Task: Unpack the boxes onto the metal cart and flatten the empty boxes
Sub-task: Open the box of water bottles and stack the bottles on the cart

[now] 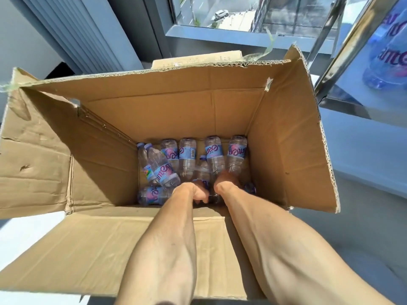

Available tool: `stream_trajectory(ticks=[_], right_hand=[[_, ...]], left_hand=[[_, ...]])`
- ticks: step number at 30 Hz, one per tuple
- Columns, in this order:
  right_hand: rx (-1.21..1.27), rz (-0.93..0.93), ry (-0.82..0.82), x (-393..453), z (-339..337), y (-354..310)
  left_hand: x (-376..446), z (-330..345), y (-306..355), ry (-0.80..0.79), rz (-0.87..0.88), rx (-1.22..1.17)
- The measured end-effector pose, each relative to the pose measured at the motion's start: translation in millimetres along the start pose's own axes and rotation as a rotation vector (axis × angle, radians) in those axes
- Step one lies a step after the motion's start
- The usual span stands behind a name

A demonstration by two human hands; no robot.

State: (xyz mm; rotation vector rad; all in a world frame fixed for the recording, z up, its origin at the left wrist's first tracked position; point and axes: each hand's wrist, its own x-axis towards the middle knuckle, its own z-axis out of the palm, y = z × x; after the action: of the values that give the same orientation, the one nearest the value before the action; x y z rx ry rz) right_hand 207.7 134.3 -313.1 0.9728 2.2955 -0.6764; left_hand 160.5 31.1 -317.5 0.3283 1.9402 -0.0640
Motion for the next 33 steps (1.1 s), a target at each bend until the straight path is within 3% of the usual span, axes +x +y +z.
stream_trajectory(ticks=[6, 12, 15, 20, 27, 30, 33], right_hand=[[0.022, 0.018, 0.032, -7, 0, 9], [0.065, 0.038, 0.032, -3, 3, 9], [0.102, 0.054, 0.035, 0, 5, 10], [0.154, 0.111, 0.078, 0, 6, 10], [0.189, 0.157, 0.116, 1, 4, 12], [0.165, 0.19, 0.113, 1, 4, 12], [0.115, 0.192, 0.097, 1, 4, 12]], left_hand=[[-9, 13, 1, 0.068, -0.001, -0.07], [-6, 15, -1, -0.014, 0.019, -0.061], [-3, 16, 0, 0.079, -0.008, 0.001], [-3, 14, 5, 0.142, 0.139, -0.004], [-2, 19, 8, 0.114, 0.144, -0.012], [-2, 23, 4, 0.159, 0.155, -0.119], [-3, 14, 9, 0.354, 0.169, -0.404]])
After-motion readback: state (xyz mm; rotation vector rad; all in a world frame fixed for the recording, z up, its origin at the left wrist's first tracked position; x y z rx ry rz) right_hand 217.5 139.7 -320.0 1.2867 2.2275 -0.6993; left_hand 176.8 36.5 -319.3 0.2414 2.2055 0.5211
